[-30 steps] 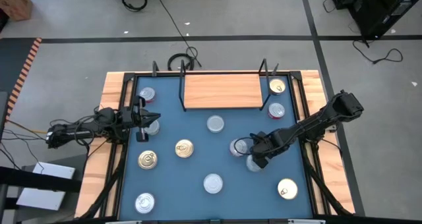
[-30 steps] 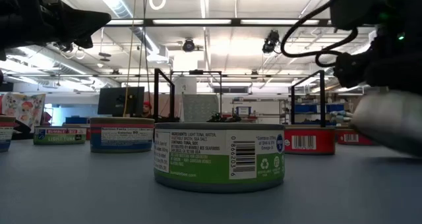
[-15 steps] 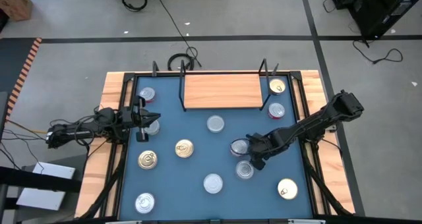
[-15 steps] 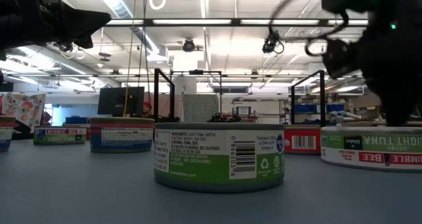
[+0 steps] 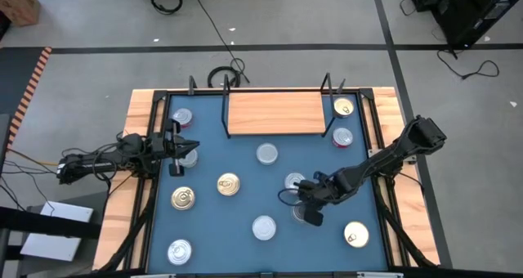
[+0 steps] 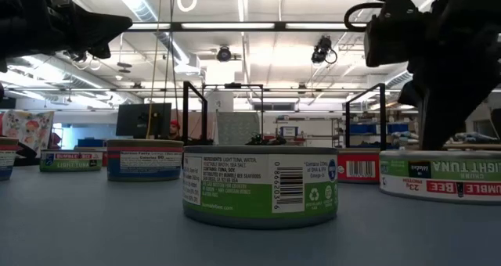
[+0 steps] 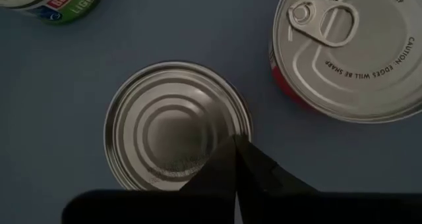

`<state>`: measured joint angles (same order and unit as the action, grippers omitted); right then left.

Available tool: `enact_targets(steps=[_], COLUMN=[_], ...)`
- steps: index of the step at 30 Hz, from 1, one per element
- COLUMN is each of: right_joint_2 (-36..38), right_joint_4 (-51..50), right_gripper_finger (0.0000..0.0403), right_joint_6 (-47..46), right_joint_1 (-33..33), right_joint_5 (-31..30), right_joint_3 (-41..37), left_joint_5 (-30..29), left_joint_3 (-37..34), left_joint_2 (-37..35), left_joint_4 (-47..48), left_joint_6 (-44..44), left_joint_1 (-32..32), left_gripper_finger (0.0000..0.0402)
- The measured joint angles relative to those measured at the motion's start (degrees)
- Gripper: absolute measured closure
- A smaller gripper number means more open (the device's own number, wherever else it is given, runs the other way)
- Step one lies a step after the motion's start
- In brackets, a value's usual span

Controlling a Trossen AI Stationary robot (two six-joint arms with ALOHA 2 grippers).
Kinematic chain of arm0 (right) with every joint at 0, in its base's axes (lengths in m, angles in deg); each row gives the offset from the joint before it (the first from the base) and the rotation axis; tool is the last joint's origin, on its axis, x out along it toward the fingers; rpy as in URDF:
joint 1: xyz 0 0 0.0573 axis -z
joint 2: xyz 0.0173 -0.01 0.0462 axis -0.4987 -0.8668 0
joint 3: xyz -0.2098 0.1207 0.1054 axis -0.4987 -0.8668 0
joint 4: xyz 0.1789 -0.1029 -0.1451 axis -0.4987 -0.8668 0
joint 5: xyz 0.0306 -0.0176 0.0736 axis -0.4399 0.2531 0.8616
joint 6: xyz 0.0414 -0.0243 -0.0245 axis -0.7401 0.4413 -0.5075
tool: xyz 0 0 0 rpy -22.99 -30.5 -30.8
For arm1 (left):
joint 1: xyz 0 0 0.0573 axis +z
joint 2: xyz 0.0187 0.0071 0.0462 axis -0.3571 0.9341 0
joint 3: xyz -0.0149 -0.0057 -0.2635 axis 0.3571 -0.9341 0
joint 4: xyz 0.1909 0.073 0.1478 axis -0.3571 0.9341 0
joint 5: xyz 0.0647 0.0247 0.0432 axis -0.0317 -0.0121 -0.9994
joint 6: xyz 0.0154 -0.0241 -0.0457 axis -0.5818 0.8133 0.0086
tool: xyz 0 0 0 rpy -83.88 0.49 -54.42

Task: Stack canned seafood by type on shelf
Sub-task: Put the green tuna can on the shelf

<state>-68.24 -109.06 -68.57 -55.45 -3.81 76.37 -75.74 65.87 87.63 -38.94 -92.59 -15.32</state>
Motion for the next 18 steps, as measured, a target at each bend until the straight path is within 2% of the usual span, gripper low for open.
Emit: enact_targets(steps=[5, 12, 18], right_joint_2=[1.0, 3.2, 3.4], right_joint_4=[-3.1, -17.1, -19.6], right_gripper_finger=[0.0391, 0.0394, 0.0379], right_joint_6=[-4.1, -15.5, -14.8], right_joint_1=[0.5, 2.1, 2.4], right_joint_5=[-0.8, -5.1, -4.9], right_joint_3=[-0.1, -0.4, 0.8], left_joint_5=[0.0, 0.0, 0.9], left_joint_3=[0.0, 0.0, 0.0], left_joint_2=[0.0, 0.1, 3.2], left_joint_4=[0.0, 0.1, 0.2], left_joint_6=[0.1, 0.1, 0.4], left_joint_1=[0.0, 0.0, 0.0], left_gripper_finger=[0.0378, 0.0378, 0.0378])
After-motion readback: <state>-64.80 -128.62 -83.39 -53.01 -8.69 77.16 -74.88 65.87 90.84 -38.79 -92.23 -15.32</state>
